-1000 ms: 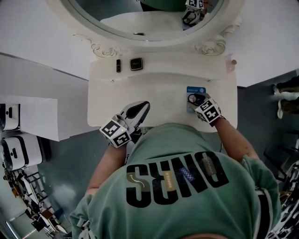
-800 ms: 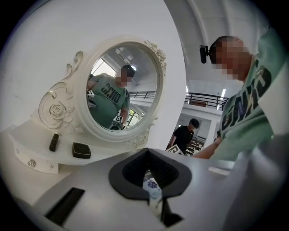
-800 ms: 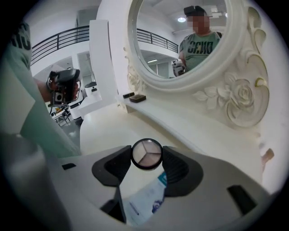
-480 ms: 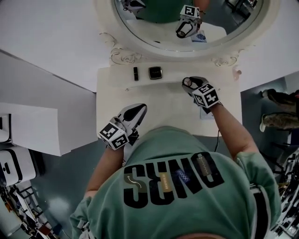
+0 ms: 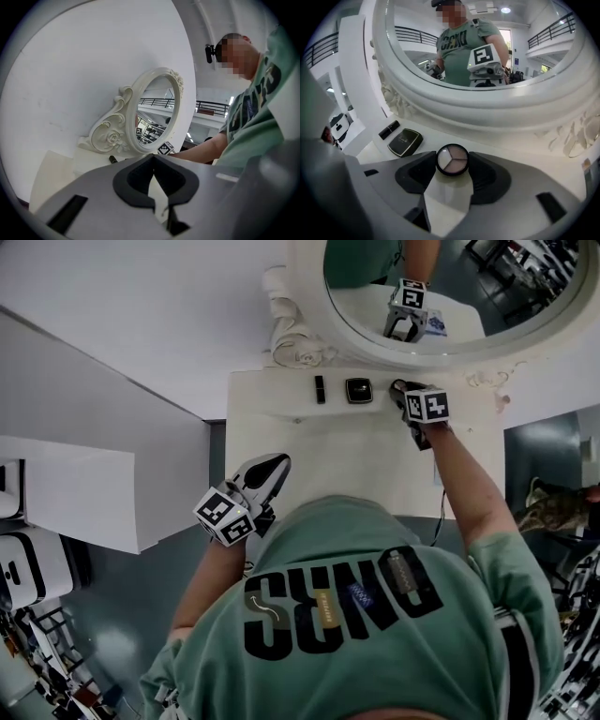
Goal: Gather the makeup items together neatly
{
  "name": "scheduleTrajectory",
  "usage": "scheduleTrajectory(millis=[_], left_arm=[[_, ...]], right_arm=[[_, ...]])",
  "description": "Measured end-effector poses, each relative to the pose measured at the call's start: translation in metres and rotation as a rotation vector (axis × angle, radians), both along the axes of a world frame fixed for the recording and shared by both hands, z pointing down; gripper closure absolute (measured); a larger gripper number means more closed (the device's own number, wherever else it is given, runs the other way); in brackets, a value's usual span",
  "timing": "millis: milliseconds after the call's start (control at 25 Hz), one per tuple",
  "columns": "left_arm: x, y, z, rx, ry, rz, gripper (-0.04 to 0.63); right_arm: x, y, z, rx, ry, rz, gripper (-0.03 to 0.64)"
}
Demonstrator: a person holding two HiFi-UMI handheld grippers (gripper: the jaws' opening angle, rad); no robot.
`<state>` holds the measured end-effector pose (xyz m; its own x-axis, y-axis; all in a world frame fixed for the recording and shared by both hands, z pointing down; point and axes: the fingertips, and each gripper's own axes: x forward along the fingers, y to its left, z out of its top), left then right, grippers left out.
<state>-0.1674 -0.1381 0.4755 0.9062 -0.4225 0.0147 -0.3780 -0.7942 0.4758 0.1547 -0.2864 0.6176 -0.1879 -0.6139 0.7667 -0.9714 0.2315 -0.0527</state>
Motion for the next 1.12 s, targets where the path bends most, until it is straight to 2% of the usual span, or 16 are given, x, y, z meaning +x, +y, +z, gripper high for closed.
scheduleTrajectory(millis=[80,200,240,400,520,600,720,840,960,1120], left_arm=[[-0.011,-0.001,0.001,-0.009,0.002,-0.008,0.586],[-0.021,-0.003,0.004,-0.007,0.006,-0.001,0.586],[-0.022,-0.005,0.005,-0.007,0.010,0.001,0.586],[-0.020,-0.010,0.004,0.002,0.030,0.024,0.586],[-0.013,-0.012,0.005,0.012,0.043,0.052,0.586],[-0.006,-0.014,0.006,0.010,0.057,0.068,0.586],[0.012,-0.016,0.007,0.008,0.079,0.106,0.586],[0.033,-0.015,0.005,0.011,0.092,0.147,0.586],[0.057,-0.012,0.003,0.018,0.091,0.181,0.586],[0.089,-0.002,-0.001,0.022,0.074,0.201,0.586]], right_arm=[[0.003,0.000,0.005,-0.010,0.023,0.034,0.403],[0.004,0.000,0.007,-0.002,0.051,0.031,0.394],[0.004,0.000,0.003,0.007,0.049,0.029,0.365],[0.003,0.007,-0.036,0.130,0.006,0.030,0.345],[-0.005,0.044,-0.050,0.170,-0.037,-0.004,0.361],[-0.009,0.081,-0.041,0.142,-0.058,-0.042,0.394],[-0.008,0.140,-0.011,0.048,-0.064,-0.063,0.425],[-0.002,0.197,0.024,-0.074,-0.055,-0.067,0.433],[0.002,0.242,0.049,-0.173,-0.019,-0.144,0.433],[0.024,0.261,0.056,-0.186,0.046,-0.258,0.431]])
